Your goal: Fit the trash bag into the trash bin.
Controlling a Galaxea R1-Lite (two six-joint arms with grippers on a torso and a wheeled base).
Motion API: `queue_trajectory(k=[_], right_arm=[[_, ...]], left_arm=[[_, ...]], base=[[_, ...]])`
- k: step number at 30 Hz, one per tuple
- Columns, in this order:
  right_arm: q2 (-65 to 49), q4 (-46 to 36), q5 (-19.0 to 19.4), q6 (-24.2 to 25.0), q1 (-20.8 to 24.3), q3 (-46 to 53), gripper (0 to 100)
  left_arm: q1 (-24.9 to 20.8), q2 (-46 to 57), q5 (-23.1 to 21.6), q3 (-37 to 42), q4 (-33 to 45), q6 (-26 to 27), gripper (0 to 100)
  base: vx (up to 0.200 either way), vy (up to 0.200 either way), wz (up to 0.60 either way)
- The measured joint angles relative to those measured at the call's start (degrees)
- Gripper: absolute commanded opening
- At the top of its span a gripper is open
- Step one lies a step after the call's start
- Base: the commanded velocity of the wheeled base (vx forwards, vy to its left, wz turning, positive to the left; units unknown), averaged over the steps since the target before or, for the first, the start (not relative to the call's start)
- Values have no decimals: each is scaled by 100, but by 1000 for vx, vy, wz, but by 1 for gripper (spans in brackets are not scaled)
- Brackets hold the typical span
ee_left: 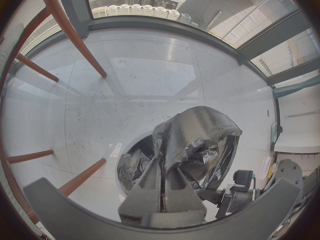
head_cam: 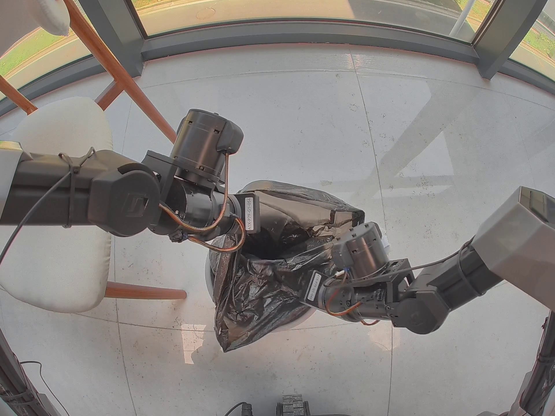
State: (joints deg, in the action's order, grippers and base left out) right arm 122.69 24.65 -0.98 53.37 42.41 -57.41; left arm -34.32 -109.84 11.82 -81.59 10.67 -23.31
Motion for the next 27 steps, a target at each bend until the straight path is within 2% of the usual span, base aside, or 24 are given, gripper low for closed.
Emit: queue_trajectory(k=[5,8,12,18,25,26,27], right_arm=[[-229,28,152,-441,-372,630,0],[-447,-5,406,-552,-558,837,0],[-664,-158,527,-741,-772,1025,0],[-778,-194,538,-934,-864,1204,0],[-689,-178,538,-1218,-917,1251,0],[-675,-177,538,-1237,-936,1257,100],[-664,-178,538,-1254,-948,1262,100]], left_arm=[[12,6,-4,50,6,27,0],[20,13,-4,108,17,40,0],[116,27,-4,251,85,158,0],[254,49,24,362,433,536,0],[441,57,73,389,461,670,0],[461,57,98,393,463,691,0],[474,57,126,397,472,697,0]], base=[[0,0,0],[0,0,0],[0,0,0],[0,0,0],[0,0,0],[0,0,0],[0,0,0]])
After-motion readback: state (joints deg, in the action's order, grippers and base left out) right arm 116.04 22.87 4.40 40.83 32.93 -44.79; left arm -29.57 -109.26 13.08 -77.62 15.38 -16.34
